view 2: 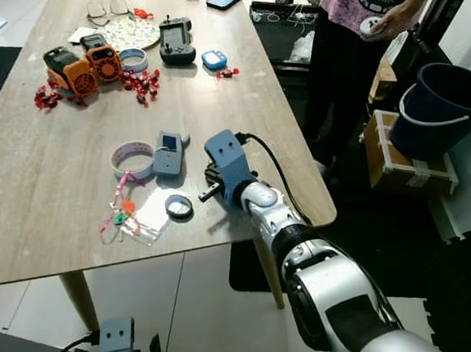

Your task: Hang keys on a hook

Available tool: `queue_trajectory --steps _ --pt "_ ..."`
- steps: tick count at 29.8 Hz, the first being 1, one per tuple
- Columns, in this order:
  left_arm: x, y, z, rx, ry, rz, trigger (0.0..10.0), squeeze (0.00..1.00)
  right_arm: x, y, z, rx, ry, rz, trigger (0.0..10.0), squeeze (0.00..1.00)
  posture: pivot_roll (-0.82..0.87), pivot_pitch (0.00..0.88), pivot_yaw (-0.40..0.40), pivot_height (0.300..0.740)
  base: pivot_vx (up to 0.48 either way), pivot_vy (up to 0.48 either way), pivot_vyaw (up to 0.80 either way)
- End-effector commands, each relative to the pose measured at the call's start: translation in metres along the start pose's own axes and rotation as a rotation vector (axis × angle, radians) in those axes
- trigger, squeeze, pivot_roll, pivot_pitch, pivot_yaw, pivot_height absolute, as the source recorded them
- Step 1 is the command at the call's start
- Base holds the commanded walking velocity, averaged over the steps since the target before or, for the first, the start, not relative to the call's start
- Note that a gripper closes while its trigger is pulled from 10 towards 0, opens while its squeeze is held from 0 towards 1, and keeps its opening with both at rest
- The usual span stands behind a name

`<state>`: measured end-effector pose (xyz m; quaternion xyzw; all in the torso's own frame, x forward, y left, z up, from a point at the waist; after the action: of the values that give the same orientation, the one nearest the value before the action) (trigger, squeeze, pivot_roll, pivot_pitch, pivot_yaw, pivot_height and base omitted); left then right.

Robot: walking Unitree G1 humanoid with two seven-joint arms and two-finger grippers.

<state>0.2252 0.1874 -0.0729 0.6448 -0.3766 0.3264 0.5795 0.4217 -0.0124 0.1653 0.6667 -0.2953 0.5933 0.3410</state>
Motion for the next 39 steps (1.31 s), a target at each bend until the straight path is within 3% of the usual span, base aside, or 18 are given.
queue_trajectory --steps 1,4,5,6,11,12,20,21,22,34,35,36,37,38,39 --pt "-0.010 0.004 0.005 -0.008 0.009 -0.036 10.0 0.00 -0.012 0.002 0.001 -0.010 -0.044 -0.035 0.0 0.00 0.07 0.221 -0.085 0.740 0.000 0.000 0.00" --pt "-0.009 0.004 0.005 -0.006 0.010 -0.035 10.0 0.00 -0.006 0.001 0.003 -0.014 -0.086 -0.004 0.0 0.00 0.07 0.219 -0.084 0.740 0.000 0.000 0.00" --pt "-0.009 0.004 0.004 -0.005 0.010 -0.035 10.0 0.00 -0.003 0.002 0.005 -0.025 -0.085 0.012 7.3 0.00 0.07 0.217 -0.083 0.740 0.000 0.000 0.00" --pt "-0.009 0.004 0.004 -0.005 0.010 -0.034 10.0 0.00 -0.001 0.002 0.006 -0.035 -0.083 0.023 10.0 0.00 0.07 0.217 -0.083 0.740 0.000 0.000 0.00" --pt "-0.009 0.003 0.004 -0.005 0.010 -0.034 10.0 0.00 0.003 0.003 0.011 -0.054 -0.091 0.044 10.0 0.00 0.07 0.215 -0.083 0.740 0.000 0.000 0.00" --pt "-0.008 0.003 0.004 -0.005 0.010 -0.033 10.0 0.00 0.004 0.004 0.015 -0.070 -0.112 0.053 10.0 1.00 0.07 0.213 -0.082 0.740 0.000 0.000 0.00" --pt "-0.005 0.001 0.002 -0.002 0.012 -0.027 10.0 0.00 0.014 0.011 0.036 -0.142 -0.179 0.111 10.0 0.98 0.07 0.196 -0.077 0.740 0.000 0.000 0.00" --pt "-0.005 0.000 0.002 -0.002 0.012 -0.027 10.0 0.00 0.015 0.012 0.038 -0.147 -0.184 0.113 10.0 0.62 0.07 0.196 -0.077 0.740 0.000 0.000 0.00" --pt "-0.005 0.000 0.002 -0.003 0.012 -0.027 10.0 0.00 0.014 0.013 0.039 -0.149 -0.180 0.107 10.0 0.00 0.06 0.192 -0.075 0.740 0.000 0.000 0.00" --pt "-0.004 -0.002 0.000 -0.004 0.011 -0.029 10.0 0.00 0.007 0.016 0.041 -0.100 -0.139 0.059 10.0 0.00 0.06 0.171 -0.073 0.740 0.000 0.000 0.00" --pt "-0.004 -0.002 -0.001 -0.004 0.012 -0.029 10.0 0.00 0.006 0.018 0.042 -0.091 -0.154 0.060 10.0 0.47 0.06 0.167 -0.072 0.740 0.000 0.000 0.00" --pt "-0.004 -0.002 -0.001 -0.004 0.012 -0.029 10.0 0.00 0.006 0.018 0.042 -0.091 -0.154 0.060 10.0 0.47 0.06 0.167 -0.072 0.740 0.000 0.000 0.00" --pt "-0.004 -0.002 -0.001 -0.004 0.012 -0.029 10.0 0.00 0.006 0.018 0.043 -0.090 -0.156 0.061 10.0 0.65 0.06 0.163 -0.071 0.740 0.000 0.000 0.00" --pt "-0.003 -0.003 -0.001 -0.004 0.012 -0.029 10.0 0.00 0.006 0.018 0.043 -0.090 -0.155 0.061 10.0 1.00 0.06 0.163 -0.071 0.740 0.000 0.000 0.00" --pt "-0.003 -0.003 -0.001 -0.004 0.012 -0.029 10.0 0.00 0.006 0.018 0.043 -0.090 -0.155 0.061 10.0 1.00 0.06 0.163 -0.071 0.740 0.000 0.000 0.00"
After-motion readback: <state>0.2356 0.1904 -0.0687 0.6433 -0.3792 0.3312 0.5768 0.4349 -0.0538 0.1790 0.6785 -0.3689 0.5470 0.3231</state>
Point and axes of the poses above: a point about 5 cm out from each wrist's last joint towards the gripper, its own y axis pointing back from the gripper into the wrist, its own x axis along the axis of the wrist's last joint, z = x × y, the point moved 4 cm from there along -y, pointing out of the wrist towards the gripper, and after that the axes turned 11 degrees about -y, right-handed, at the moved point
